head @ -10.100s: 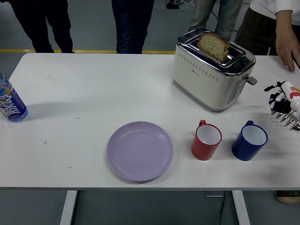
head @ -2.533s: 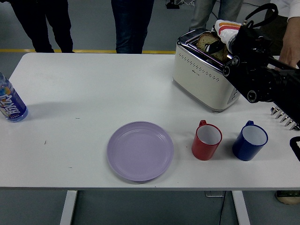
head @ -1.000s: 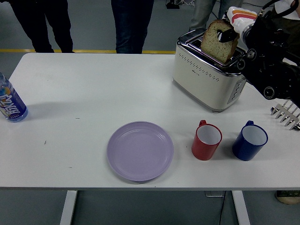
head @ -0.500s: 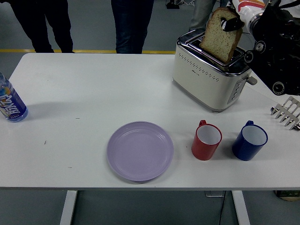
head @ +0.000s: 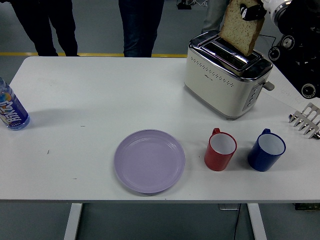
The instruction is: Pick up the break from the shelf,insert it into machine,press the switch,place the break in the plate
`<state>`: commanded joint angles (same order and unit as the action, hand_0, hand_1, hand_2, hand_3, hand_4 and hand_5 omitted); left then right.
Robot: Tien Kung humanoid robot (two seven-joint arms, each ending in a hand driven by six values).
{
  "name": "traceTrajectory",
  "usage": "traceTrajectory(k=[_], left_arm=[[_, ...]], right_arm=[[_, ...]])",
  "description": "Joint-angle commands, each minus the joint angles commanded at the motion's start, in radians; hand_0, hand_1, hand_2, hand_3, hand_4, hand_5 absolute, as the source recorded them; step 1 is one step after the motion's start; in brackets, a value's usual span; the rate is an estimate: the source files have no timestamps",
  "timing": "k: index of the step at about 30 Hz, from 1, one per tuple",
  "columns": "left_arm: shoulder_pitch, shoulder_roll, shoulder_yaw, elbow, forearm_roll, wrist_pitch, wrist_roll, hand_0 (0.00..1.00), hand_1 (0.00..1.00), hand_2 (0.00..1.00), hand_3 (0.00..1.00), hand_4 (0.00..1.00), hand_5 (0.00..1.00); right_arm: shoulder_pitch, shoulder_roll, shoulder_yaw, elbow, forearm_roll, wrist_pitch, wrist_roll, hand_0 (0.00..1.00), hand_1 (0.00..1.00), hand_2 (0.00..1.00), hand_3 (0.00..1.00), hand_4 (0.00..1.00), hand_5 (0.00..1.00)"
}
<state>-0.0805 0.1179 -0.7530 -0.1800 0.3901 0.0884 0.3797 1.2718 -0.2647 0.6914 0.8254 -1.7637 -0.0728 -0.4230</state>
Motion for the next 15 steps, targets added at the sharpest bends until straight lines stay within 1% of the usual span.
traceTrajectory(k=[8, 15], left_arm=[[0.002, -0.001, -0.002, 0.0, 0.0, 0.001, 0.0, 0.385, 0.499, 0.655, 0.781, 0.656, 0.998], [0.002, -0.001, -0.001, 0.0, -0.001, 0.0, 0.001, 0.385, 0.499, 0.655, 0.781, 0.654, 0.998]], right_arm=[[-0.008, -0.023, 0.009, 0.063, -0.004, 0.012, -0.017, 0.095, 0.177, 0.413, 0.454, 0.427, 0.102], [-0.022, -0.041, 0.018, 0.119, 0.032, 0.029, -0.032, 0.094, 0.177, 0.412, 0.452, 0.427, 0.102]])
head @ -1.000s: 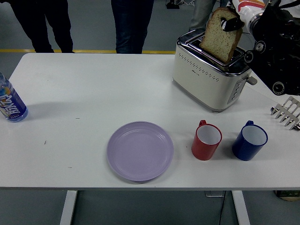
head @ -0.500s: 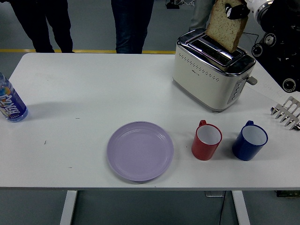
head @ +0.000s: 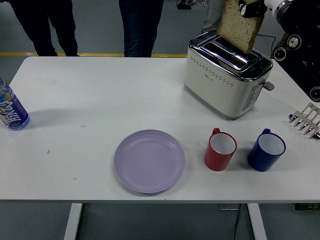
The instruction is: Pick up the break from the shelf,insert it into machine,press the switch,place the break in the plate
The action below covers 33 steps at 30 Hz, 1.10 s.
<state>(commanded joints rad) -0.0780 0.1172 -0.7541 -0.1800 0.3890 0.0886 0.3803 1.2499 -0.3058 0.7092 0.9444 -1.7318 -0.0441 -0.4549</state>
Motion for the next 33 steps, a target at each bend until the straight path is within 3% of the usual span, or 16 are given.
traceTrajectory(k=[33], left_arm=[[0.011, -0.004, -0.017, 0.0, 0.014, 0.002, 0.003, 0.384, 0.499, 0.656, 0.782, 0.65, 0.998]], right_arm=[[-0.071, -0.062, 0.023, 0.248, 0.029, 0.056, -0.062, 0.087, 0.176, 0.413, 0.453, 0.425, 0.091]])
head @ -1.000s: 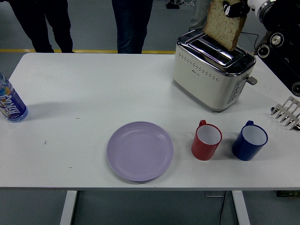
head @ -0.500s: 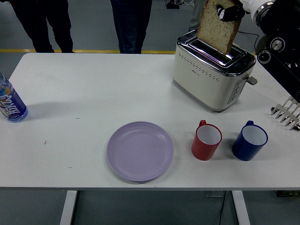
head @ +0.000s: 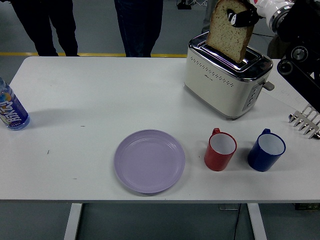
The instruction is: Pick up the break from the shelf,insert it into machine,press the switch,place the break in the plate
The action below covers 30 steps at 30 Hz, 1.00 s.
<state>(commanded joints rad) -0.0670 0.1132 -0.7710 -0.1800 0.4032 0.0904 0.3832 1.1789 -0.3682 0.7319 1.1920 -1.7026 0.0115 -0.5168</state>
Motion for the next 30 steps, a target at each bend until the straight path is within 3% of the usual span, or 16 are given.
traceTrajectory(k=[7, 30], left_arm=[[-0.002, 0.0, 0.0, 0.0, 0.0, 0.0, 0.0, 0.384, 0.499, 0.656, 0.782, 0.648, 0.998], [-0.006, -0.002, 0.001, 0.0, -0.005, 0.0, -0.001, 0.383, 0.501, 0.655, 0.781, 0.652, 0.998]], right_arm=[[-0.015, -0.019, 0.004, 0.07, 0.002, 0.012, -0.015, 0.087, 0.176, 0.412, 0.452, 0.424, 0.09], [-0.054, -0.045, 0.012, 0.205, 0.035, 0.032, -0.036, 0.087, 0.172, 0.412, 0.452, 0.424, 0.089]])
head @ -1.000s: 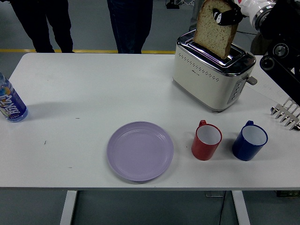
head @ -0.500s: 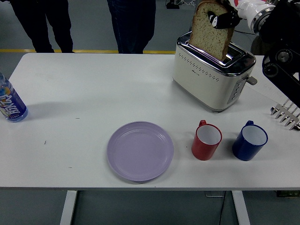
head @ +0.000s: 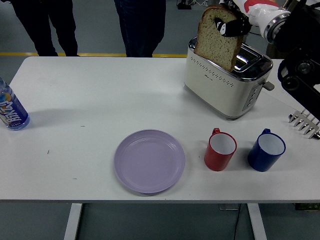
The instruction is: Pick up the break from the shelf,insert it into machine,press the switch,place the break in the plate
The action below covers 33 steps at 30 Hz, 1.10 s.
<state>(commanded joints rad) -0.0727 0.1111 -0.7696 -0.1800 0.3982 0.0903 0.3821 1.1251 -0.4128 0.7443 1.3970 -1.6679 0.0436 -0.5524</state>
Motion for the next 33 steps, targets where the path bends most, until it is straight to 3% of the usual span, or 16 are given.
traceTrajectory(k=[33], left_arm=[[0.004, -0.002, -0.016, 0.0, 0.02, 0.0, 0.005, 0.382, 0.501, 0.656, 0.781, 0.65, 0.998]], right_arm=[[-0.064, -0.004, -0.007, 0.161, 0.002, 0.029, -0.031, 0.086, 0.167, 0.409, 0.45, 0.429, 0.099]])
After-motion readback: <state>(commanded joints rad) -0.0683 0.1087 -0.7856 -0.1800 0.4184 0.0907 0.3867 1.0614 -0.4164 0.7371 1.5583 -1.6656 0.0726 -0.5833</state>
